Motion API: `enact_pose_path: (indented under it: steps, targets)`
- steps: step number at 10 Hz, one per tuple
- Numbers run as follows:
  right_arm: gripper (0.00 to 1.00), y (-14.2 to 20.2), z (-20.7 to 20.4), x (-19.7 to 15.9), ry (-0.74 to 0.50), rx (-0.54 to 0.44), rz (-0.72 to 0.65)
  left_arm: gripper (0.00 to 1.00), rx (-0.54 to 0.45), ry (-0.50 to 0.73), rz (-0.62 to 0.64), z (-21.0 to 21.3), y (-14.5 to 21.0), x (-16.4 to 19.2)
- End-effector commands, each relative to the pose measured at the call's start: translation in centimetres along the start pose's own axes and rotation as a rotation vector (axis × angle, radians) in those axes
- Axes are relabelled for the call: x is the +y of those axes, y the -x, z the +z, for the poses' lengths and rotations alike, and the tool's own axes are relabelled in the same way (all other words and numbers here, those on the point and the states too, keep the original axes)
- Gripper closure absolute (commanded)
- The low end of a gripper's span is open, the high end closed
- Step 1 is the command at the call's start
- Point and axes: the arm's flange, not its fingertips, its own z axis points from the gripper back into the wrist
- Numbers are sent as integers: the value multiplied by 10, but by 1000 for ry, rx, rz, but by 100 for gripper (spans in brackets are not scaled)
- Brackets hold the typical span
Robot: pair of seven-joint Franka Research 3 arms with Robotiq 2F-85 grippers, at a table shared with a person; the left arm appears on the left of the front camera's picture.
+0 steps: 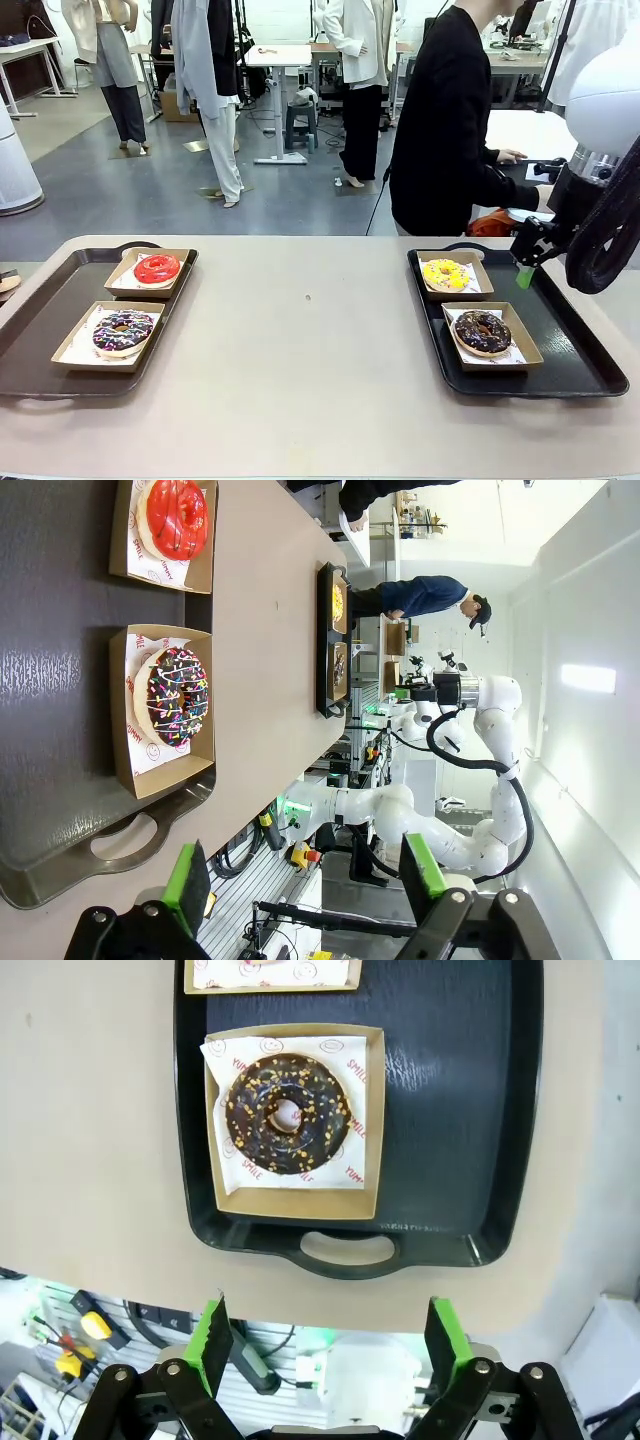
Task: Individually package the donuts and arrange them on the tray.
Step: Place the picked Paper togo box on the Handle tray.
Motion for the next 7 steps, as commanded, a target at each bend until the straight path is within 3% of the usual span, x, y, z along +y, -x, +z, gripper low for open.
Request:
enact_pose_path:
  steps: [1, 2, 3, 5, 7]
  targets:
    - [0, -3, -1, 0, -1, -12, 2, 0, -6, 3, -2, 1, 1, -1]
    - [3, 0, 0, 0, 0, 0, 0, 0, -6, 3, -2, 1, 1, -1]
    - [0, -7, 12, -27, -219, 9, 92, 0, -6, 3, -2, 1, 1, -1]
    - [0, -25, 28, -91, -627, -95, 142, 0, -6, 3, -2, 1, 1, -1]
    - [0, -34, 28, -147, -866, -233, 112, 0, -6, 3, -2, 1, 1, -1]
